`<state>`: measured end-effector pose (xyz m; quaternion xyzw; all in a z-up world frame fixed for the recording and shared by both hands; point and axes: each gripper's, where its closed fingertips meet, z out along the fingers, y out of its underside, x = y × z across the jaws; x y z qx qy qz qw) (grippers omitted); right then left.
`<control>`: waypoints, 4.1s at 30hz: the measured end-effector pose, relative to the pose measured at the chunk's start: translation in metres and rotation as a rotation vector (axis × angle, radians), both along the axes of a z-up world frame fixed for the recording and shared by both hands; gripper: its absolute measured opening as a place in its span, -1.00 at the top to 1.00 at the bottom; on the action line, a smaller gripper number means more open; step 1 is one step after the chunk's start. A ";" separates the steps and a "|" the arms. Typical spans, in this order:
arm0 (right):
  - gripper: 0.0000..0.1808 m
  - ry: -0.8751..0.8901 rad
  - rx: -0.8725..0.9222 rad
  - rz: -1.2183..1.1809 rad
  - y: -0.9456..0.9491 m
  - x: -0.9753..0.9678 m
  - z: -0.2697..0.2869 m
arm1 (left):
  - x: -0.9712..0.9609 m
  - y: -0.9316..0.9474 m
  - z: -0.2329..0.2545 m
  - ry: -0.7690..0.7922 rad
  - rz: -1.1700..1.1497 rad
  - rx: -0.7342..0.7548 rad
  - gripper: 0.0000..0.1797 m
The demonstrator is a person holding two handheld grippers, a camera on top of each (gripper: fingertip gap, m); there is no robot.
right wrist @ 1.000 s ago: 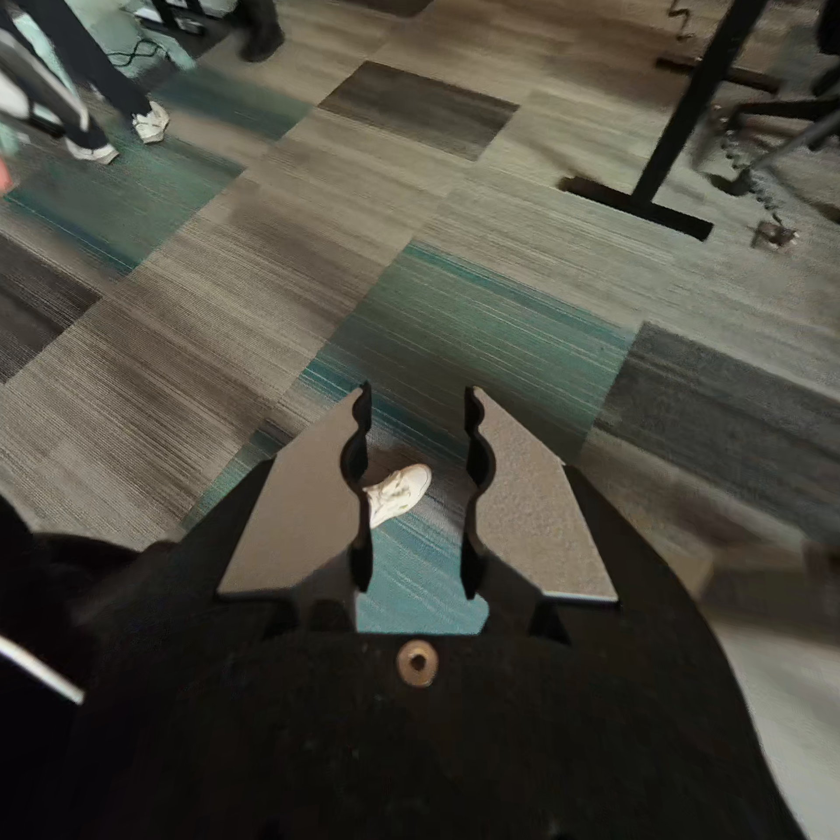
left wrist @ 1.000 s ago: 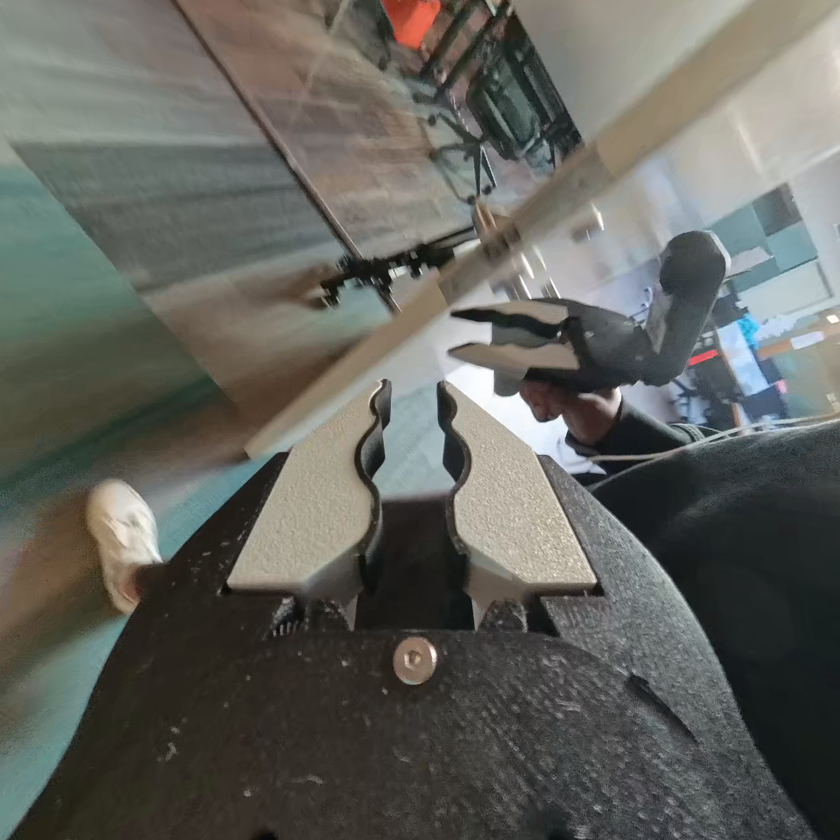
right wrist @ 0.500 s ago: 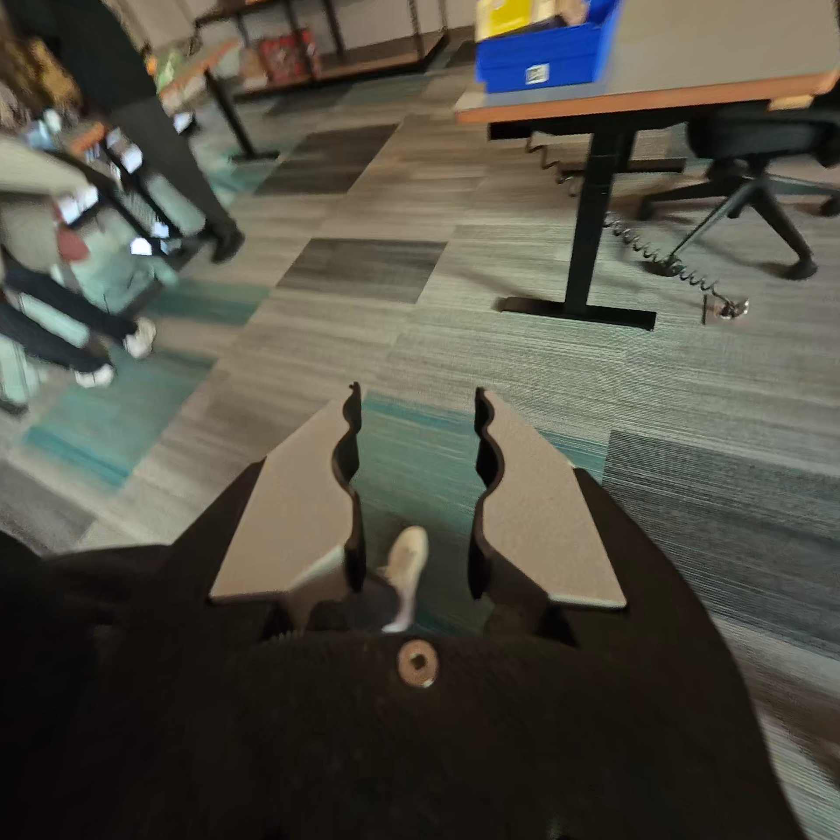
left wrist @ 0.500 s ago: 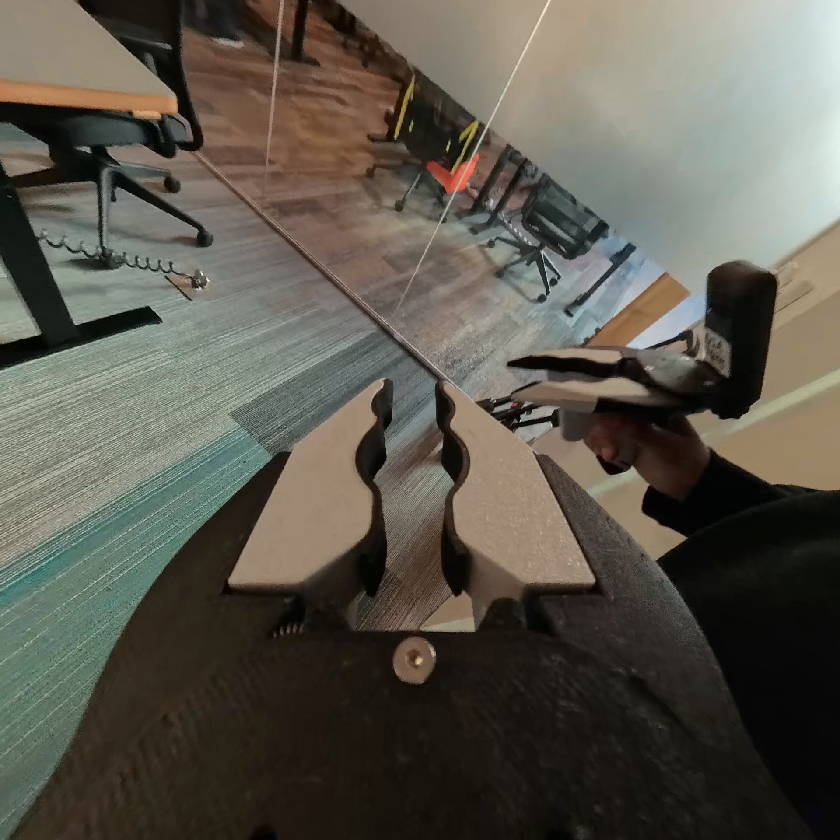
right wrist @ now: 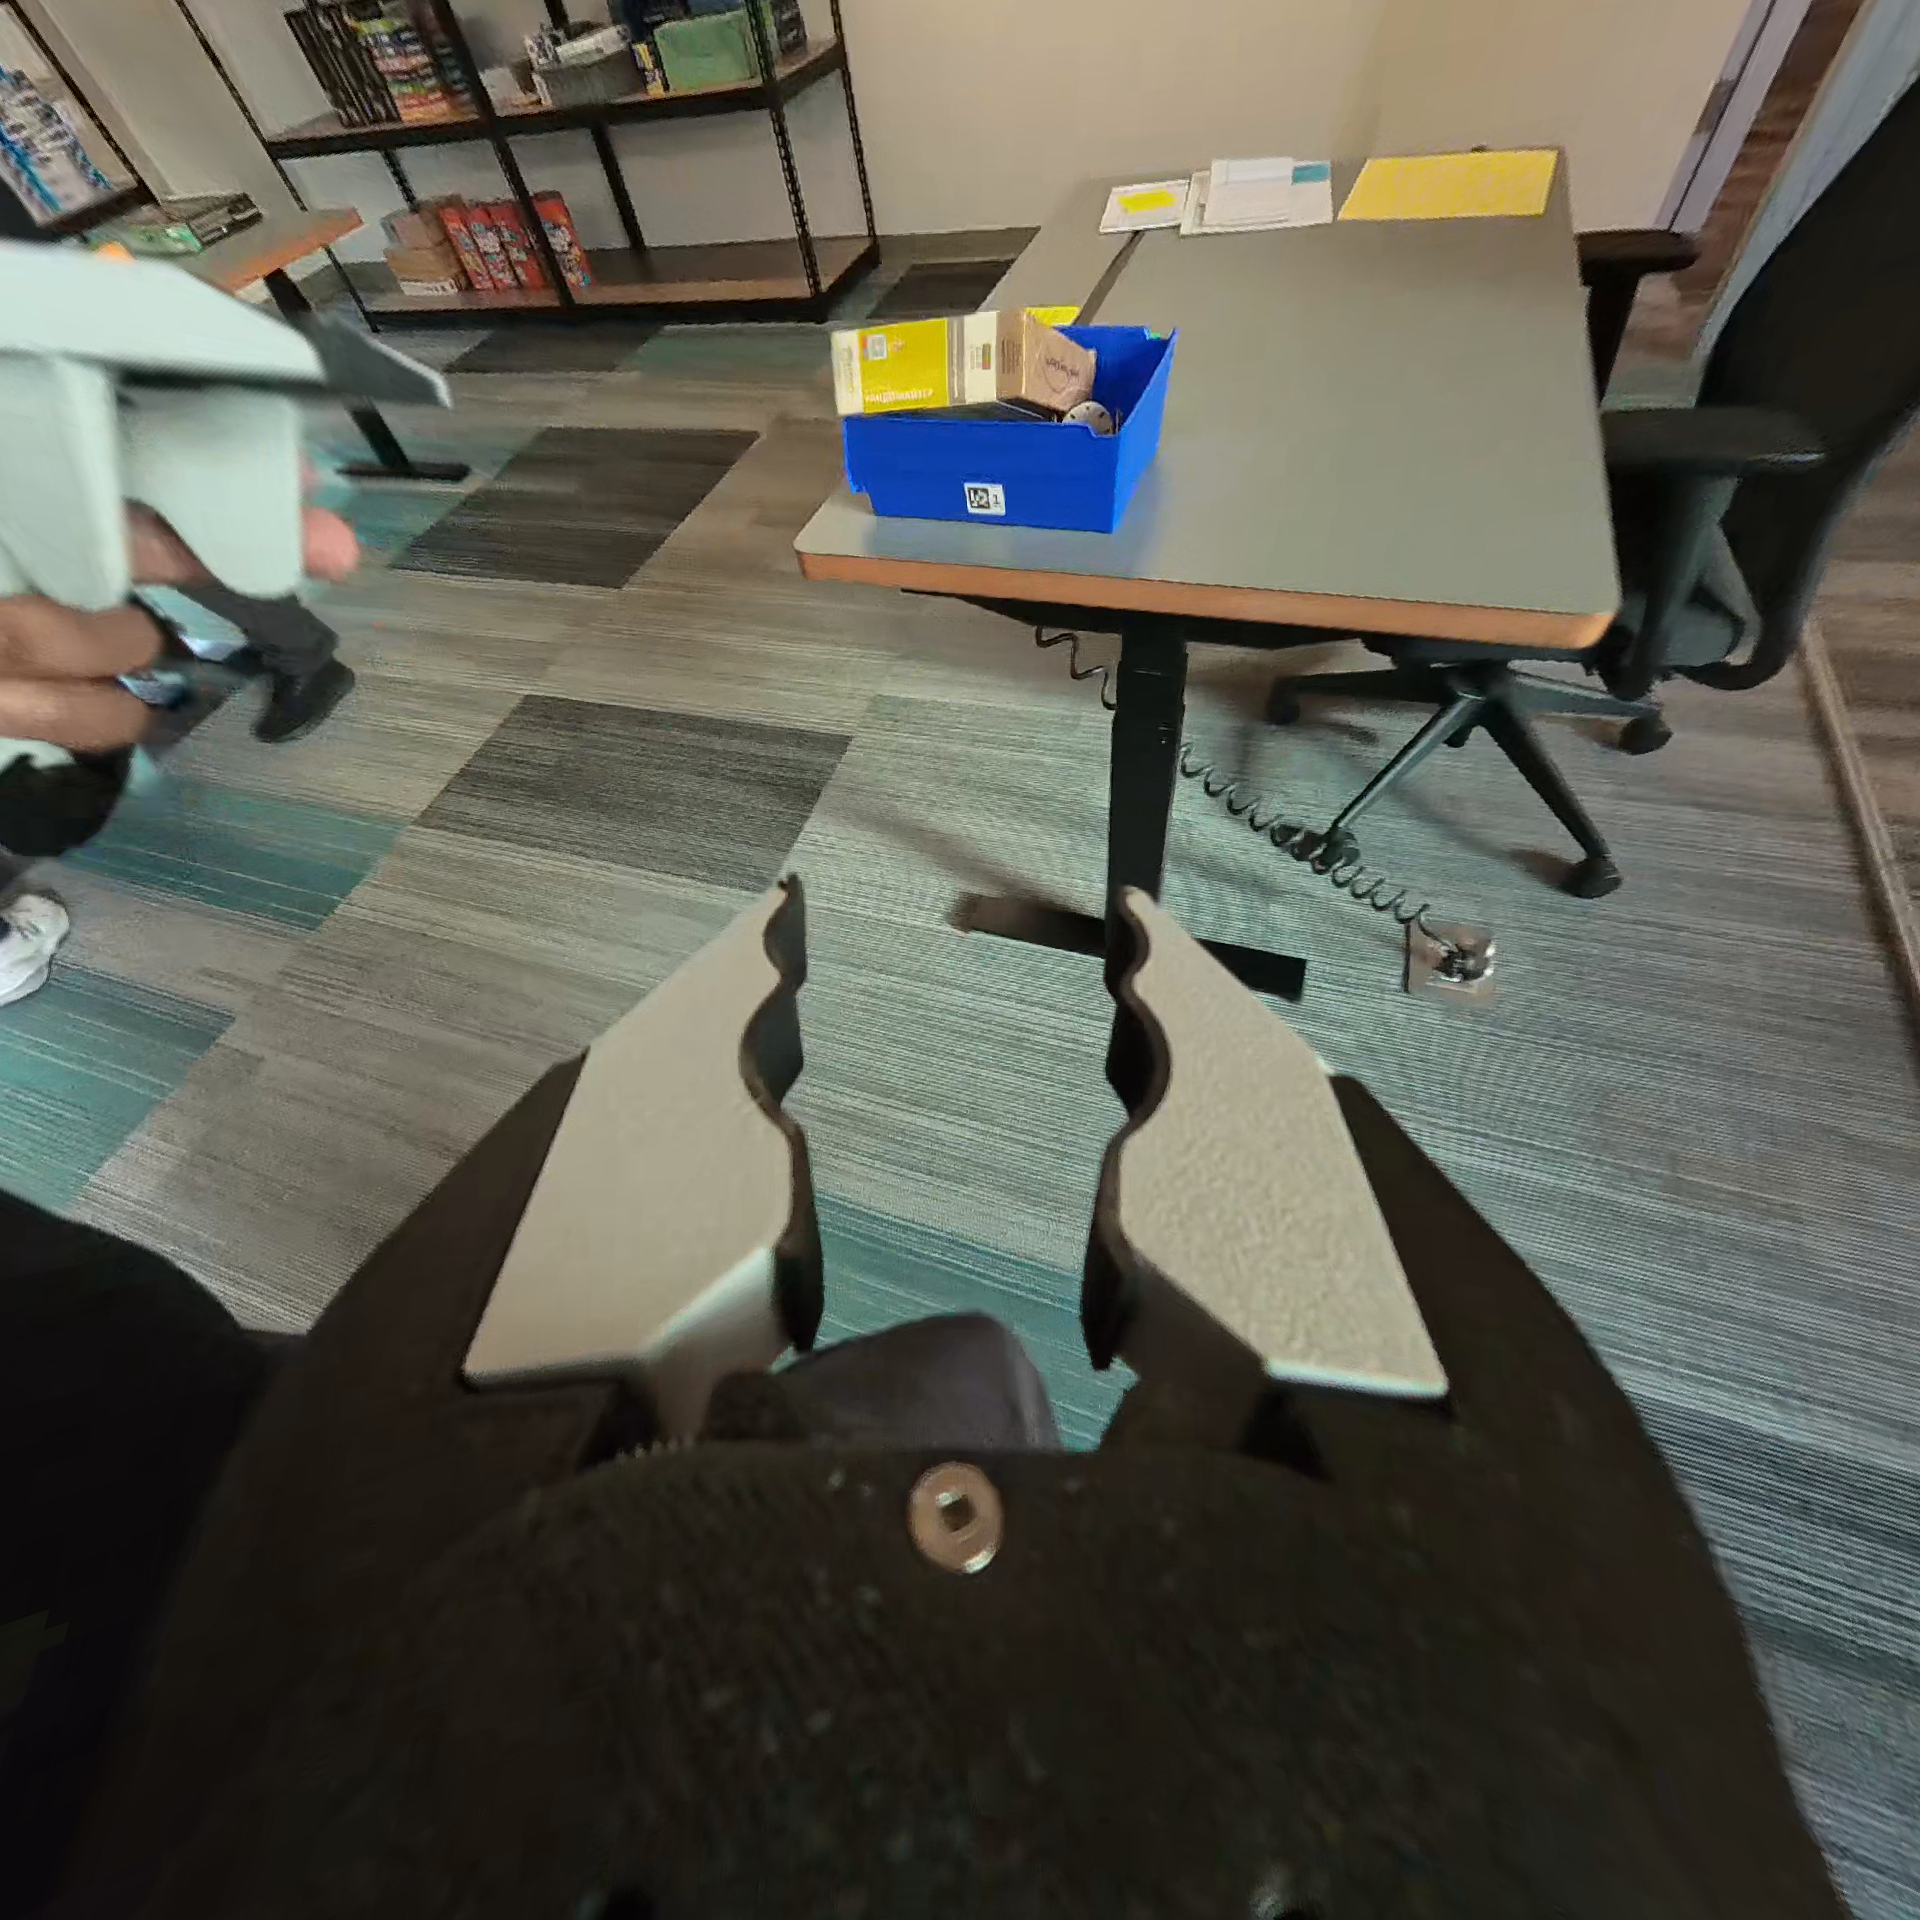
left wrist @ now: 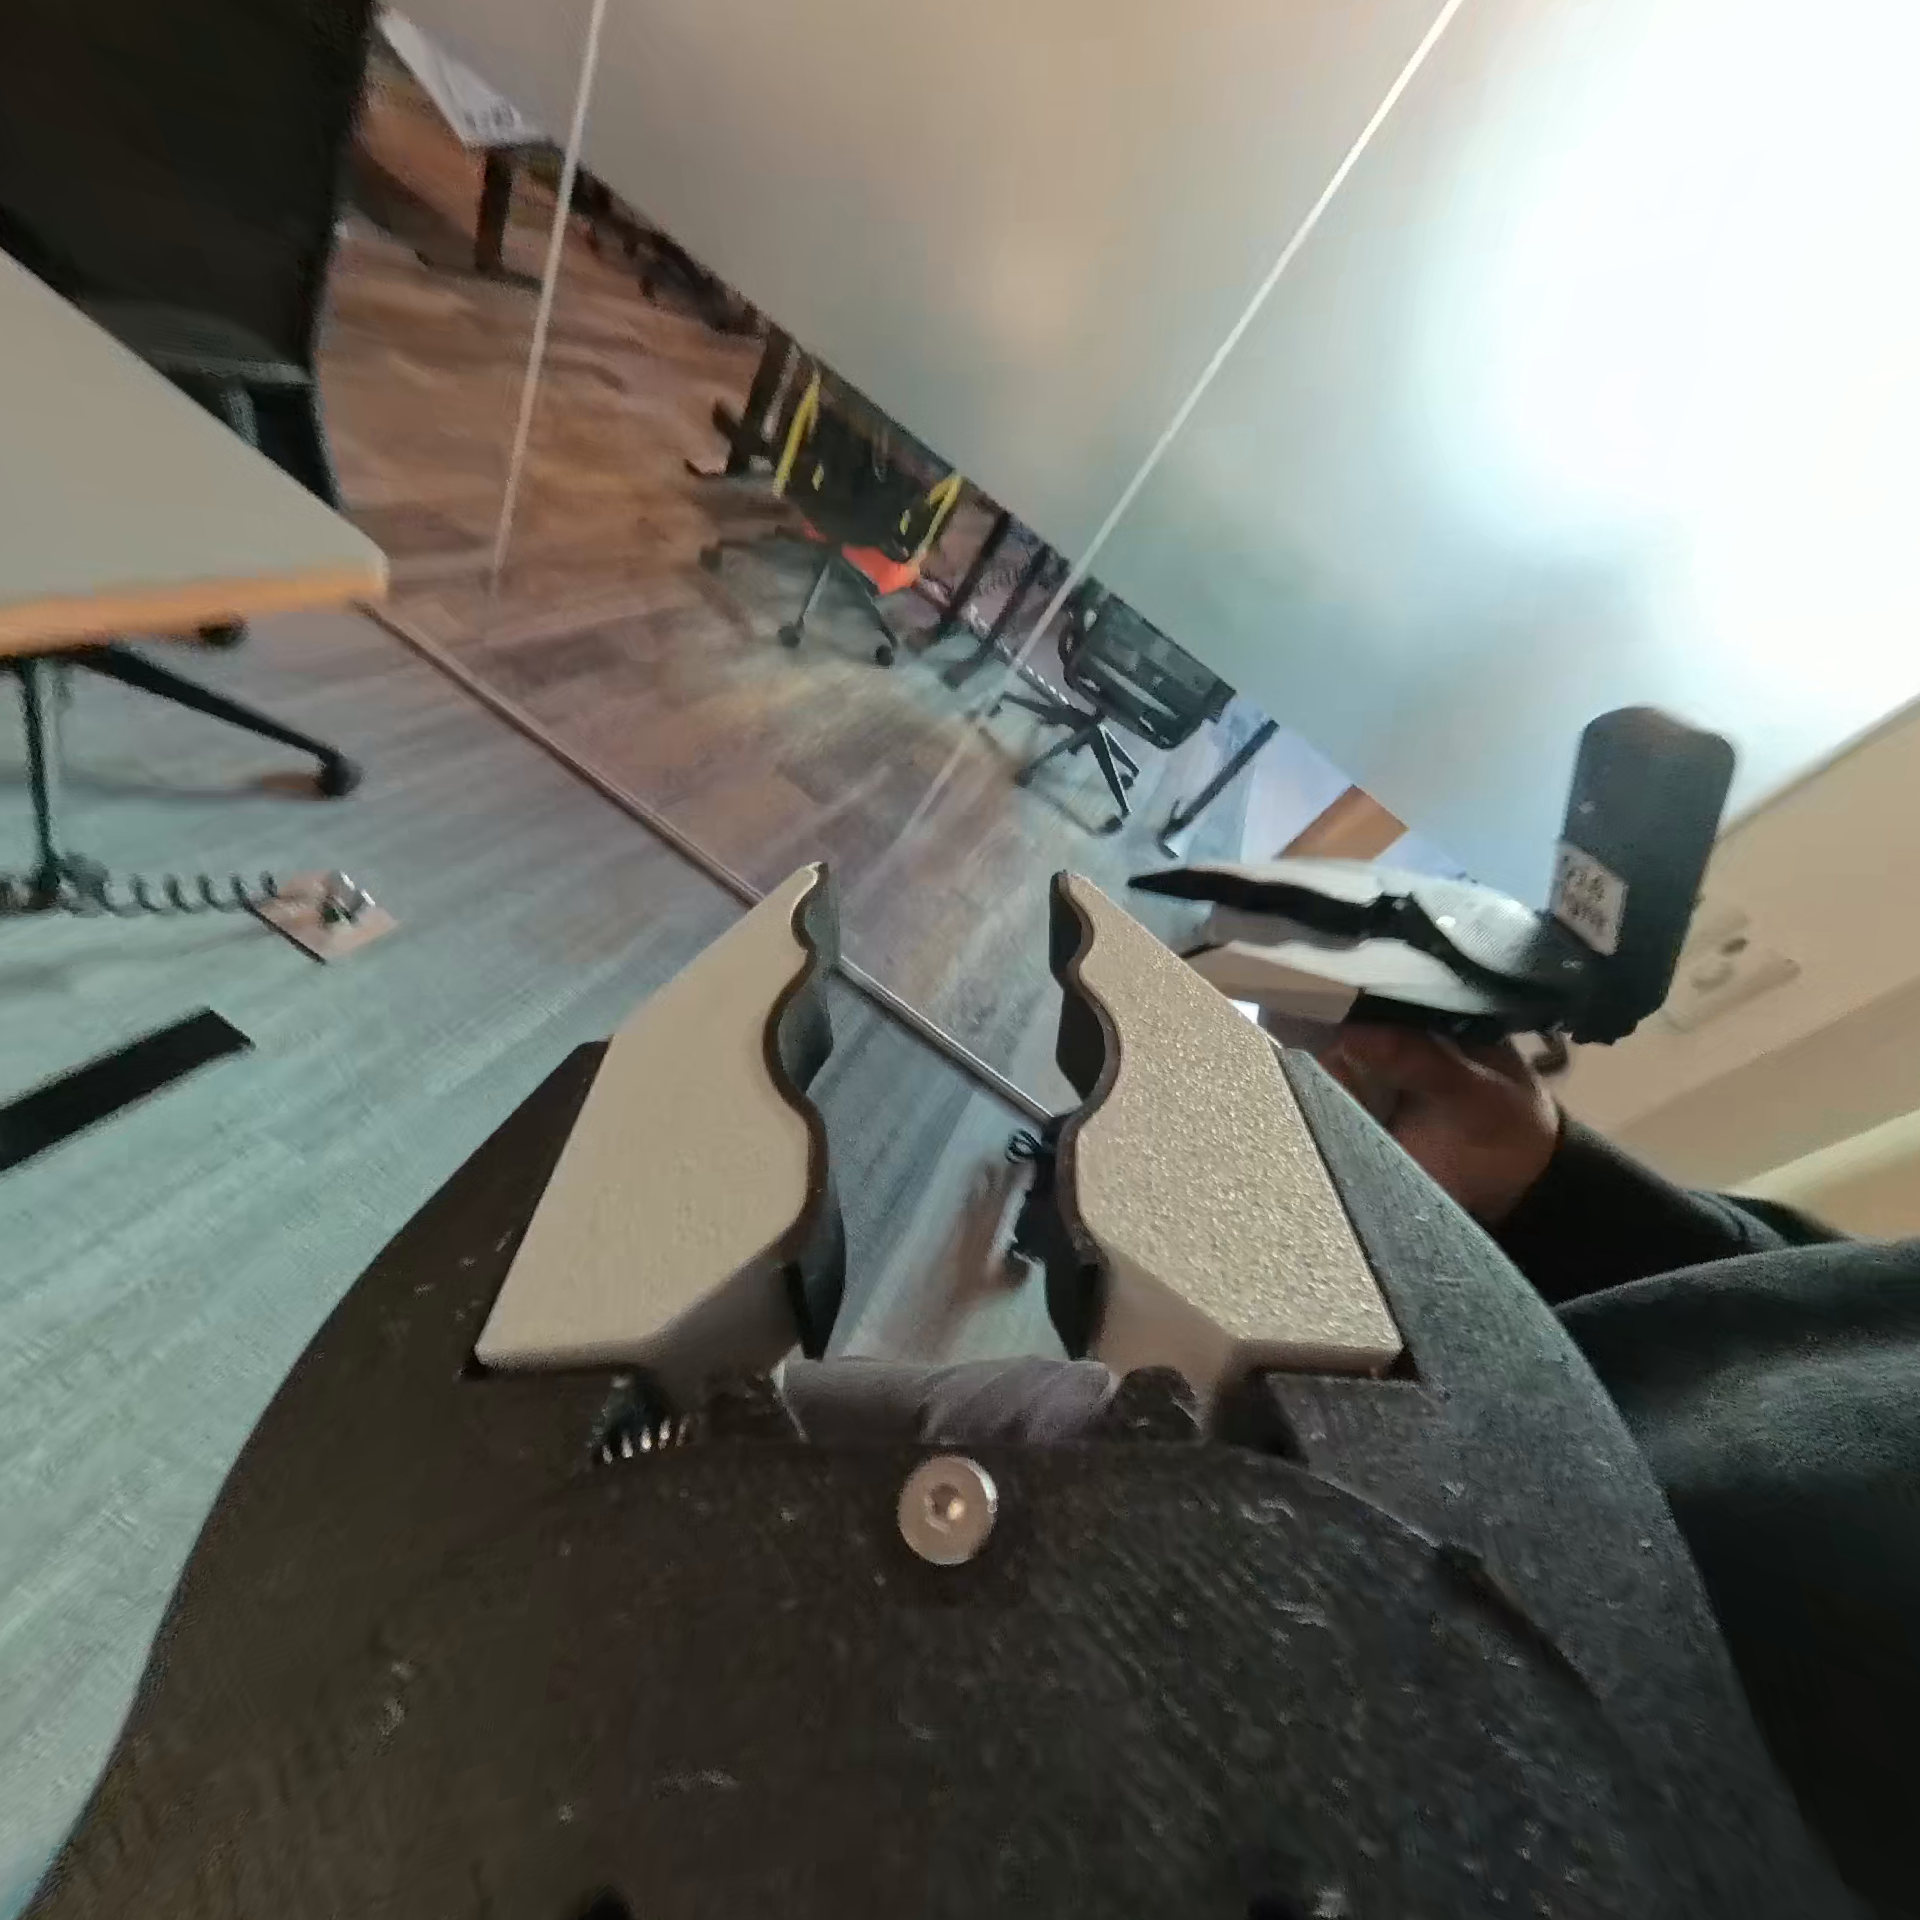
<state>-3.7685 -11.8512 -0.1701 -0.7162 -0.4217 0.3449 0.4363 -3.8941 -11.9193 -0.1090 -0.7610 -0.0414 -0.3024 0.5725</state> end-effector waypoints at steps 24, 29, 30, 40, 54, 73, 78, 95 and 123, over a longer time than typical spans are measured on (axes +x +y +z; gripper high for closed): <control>0.27 0.017 0.040 0.247 0.269 -0.543 0.025 | -0.467 0.174 -0.069 -0.083 0.326 -0.186 0.44; 0.29 -0.241 0.155 -0.200 0.293 -0.400 -0.004 | -0.449 0.241 -0.081 -0.082 -0.087 -0.203 0.42; 0.29 -0.266 0.148 -0.289 0.293 -0.366 -0.006 | -0.442 0.258 -0.073 -0.064 -0.153 -0.196 0.42; 0.32 -0.289 0.135 -1.064 0.281 -0.038 -0.037 | -0.204 0.440 -0.040 0.192 -0.515 0.036 0.24; 0.25 -0.190 0.111 -0.849 0.570 0.167 -0.005 | -0.062 0.762 -0.025 0.383 0.008 0.046 0.06; 0.51 0.063 0.396 -0.188 1.089 -0.023 0.121 | -0.240 1.335 -0.152 0.472 0.578 -0.346 0.70; 0.50 0.136 0.299 0.227 1.174 -0.105 0.123 | -0.230 1.317 -0.158 0.503 0.650 -0.382 0.79; 0.49 0.212 0.114 0.624 1.239 -0.329 0.156 | -0.198 1.209 -0.161 0.341 0.528 -0.364 0.76; -0.51 -0.928 0.215 1.099 1.328 -0.865 -0.337 | -0.228 1.155 -0.176 -0.307 1.014 -0.552 -0.29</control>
